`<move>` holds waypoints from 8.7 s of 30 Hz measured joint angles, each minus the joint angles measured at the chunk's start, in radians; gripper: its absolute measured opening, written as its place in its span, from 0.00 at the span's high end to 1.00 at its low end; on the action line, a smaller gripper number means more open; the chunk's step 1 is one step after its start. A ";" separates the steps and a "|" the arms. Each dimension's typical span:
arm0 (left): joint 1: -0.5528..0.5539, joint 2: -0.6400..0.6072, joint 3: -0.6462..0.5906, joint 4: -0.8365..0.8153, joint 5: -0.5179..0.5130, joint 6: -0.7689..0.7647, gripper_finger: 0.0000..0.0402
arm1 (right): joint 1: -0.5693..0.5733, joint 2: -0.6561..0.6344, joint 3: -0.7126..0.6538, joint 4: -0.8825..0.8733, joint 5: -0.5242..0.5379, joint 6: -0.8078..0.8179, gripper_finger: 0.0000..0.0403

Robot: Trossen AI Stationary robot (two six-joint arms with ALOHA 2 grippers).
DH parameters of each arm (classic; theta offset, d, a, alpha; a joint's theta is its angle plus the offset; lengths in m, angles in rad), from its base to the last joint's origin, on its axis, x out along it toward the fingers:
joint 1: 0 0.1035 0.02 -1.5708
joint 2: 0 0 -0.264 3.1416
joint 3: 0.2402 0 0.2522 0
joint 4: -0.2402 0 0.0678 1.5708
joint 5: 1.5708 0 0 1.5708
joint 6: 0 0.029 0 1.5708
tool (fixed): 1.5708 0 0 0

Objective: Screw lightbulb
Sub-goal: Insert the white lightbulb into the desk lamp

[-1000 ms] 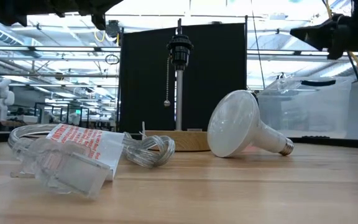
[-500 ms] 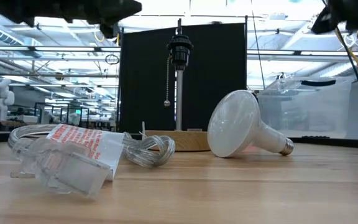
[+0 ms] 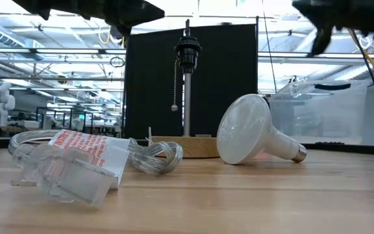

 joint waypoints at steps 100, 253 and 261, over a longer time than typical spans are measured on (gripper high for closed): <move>0.123 0.743 -0.002 0.421 -0.075 -0.308 0.48 | 0.159 1.215 0.614 -0.790 -0.229 -0.423 0.34; 0.214 0.277 0.884 -0.958 0.197 0.241 1.00 | -0.085 1.073 0.612 0.173 -0.115 -0.443 0.61; 0.215 0.315 0.885 -0.957 0.192 0.242 1.00 | -0.084 1.072 0.612 0.153 -0.097 -0.433 0.61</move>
